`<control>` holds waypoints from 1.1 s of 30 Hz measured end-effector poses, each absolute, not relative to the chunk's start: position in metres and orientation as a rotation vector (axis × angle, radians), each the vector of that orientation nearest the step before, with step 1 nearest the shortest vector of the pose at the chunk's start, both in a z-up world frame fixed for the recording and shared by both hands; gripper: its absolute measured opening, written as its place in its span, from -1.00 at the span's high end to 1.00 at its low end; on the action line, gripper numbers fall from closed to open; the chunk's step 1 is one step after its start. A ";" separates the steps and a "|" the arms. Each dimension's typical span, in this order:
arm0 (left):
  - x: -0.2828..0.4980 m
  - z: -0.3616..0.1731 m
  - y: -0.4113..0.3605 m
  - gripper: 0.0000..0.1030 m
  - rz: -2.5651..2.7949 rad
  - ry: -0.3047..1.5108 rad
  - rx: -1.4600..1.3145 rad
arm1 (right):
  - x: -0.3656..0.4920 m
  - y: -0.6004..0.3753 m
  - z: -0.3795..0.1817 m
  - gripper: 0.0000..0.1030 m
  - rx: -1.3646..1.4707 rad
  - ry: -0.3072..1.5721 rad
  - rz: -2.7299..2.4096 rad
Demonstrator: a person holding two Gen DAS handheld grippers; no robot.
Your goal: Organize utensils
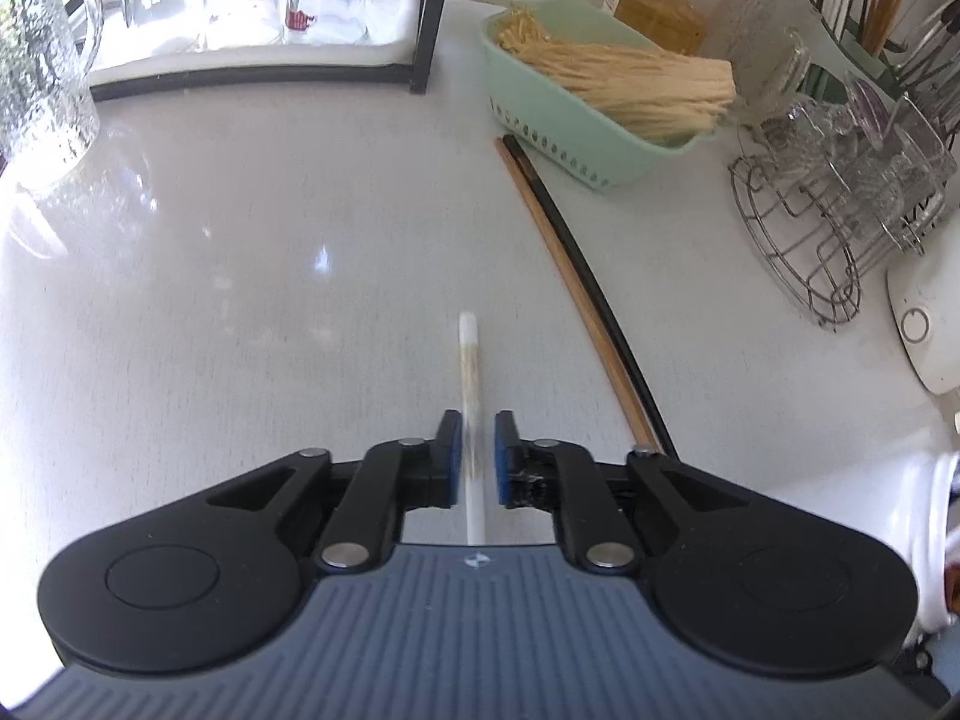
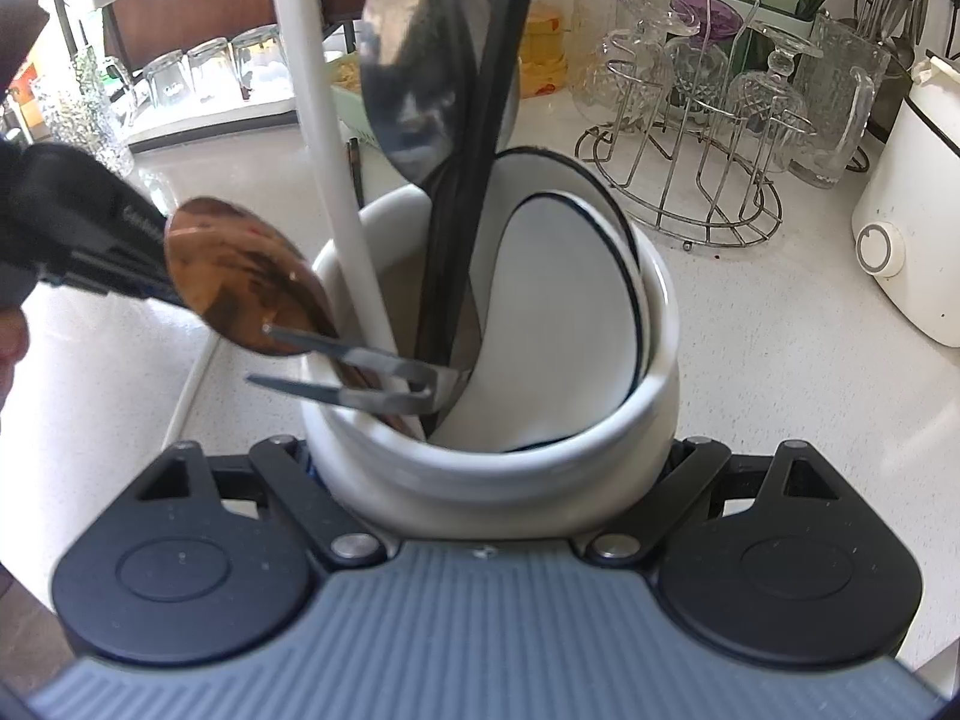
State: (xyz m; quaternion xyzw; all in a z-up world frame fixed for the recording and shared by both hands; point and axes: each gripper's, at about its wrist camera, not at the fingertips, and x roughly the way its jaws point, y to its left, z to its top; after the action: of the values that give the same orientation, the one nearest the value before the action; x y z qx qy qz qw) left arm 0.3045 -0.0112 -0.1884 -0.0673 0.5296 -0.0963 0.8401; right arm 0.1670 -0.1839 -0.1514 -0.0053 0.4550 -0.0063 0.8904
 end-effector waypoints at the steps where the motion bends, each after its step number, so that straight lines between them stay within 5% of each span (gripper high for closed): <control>1: 0.307 -0.189 -0.013 0.53 -0.203 1.114 -0.133 | 0.168 -0.184 -0.151 -0.77 -0.011 0.948 -0.013; 15: 0.325 -0.193 -0.036 0.47 -0.217 1.066 0.007 | 0.173 -0.187 -0.143 -0.77 -0.002 0.980 0.003; 17: 0.327 -0.194 -0.039 0.50 -0.220 1.059 0.038 | 0.172 -0.188 -0.140 -0.77 0.000 0.978 0.006; 20: 0.329 -0.193 -0.042 0.82 -0.214 1.069 0.066 | 0.171 -0.188 -0.135 -0.77 -0.012 0.979 0.010; 33: 0.309 -0.156 -0.019 0.86 -0.282 1.008 -0.088 | 0.158 -0.181 -0.129 -0.76 -0.027 0.966 -0.036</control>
State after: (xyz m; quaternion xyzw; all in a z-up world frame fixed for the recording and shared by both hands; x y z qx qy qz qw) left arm 0.3093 -0.0189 -0.1564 -0.0420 0.4812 -0.1345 0.8652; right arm 0.1581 -0.1812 -0.1289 -0.0129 0.4645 -0.0173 0.8853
